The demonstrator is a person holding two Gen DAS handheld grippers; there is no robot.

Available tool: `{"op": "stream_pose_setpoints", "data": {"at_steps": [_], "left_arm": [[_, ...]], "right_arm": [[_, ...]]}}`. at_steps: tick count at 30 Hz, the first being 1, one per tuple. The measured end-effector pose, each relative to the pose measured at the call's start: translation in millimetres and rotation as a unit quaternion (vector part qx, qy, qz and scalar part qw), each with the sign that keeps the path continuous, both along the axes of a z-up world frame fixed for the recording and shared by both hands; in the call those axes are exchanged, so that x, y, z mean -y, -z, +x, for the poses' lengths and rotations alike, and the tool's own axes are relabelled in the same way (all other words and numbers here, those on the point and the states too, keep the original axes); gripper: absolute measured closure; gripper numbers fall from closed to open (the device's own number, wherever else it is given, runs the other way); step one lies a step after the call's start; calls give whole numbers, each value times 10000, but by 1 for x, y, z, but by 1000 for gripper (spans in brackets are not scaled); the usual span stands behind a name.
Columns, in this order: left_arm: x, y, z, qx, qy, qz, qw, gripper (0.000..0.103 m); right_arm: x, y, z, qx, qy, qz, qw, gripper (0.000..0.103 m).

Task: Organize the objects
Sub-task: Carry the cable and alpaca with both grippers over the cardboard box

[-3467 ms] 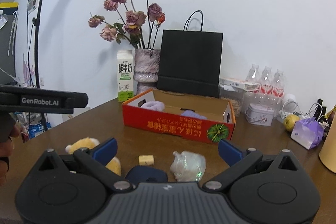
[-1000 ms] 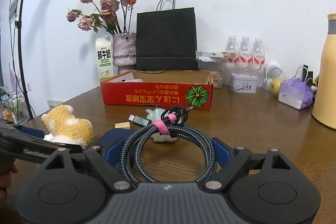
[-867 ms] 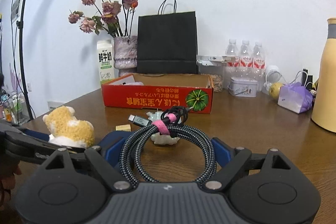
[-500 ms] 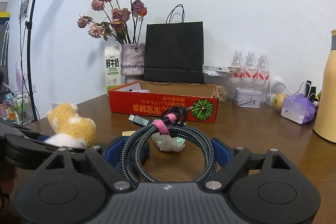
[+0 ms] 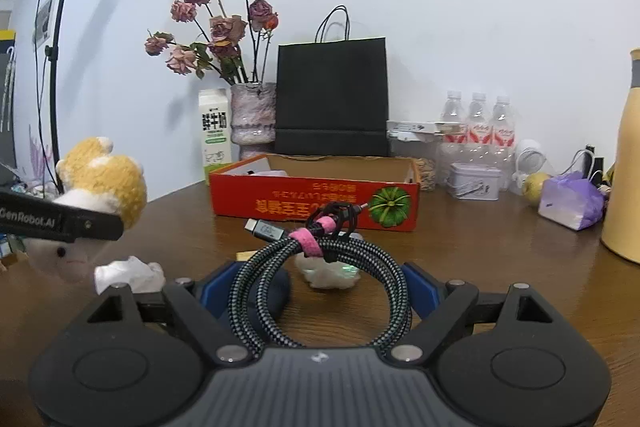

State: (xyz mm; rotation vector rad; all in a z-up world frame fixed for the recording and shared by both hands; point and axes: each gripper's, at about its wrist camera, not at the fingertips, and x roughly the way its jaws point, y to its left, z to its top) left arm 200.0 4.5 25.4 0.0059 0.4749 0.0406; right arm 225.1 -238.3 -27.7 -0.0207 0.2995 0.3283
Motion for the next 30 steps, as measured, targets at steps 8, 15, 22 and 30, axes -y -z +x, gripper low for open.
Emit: {"op": "stream_pose_setpoints", "data": {"at_steps": [8,15,22,30], "left_arm": [[-5,-14,13,54,-111,5,9999,53],[-2,-27,29,175,-51,13,9998,53],[7,-42,56,342,32,18,9994,53],[16,-55,94,492,120,-38,9987,53]], "right_arm": [[-12,-23,6,240,-165,-18,9996,17],[-17,-45,27,349,-185,-55,9992,17],[-18,-60,59,378,-84,22,9992,17],[-25,-73,93,510,37,56,9987,17]]}}
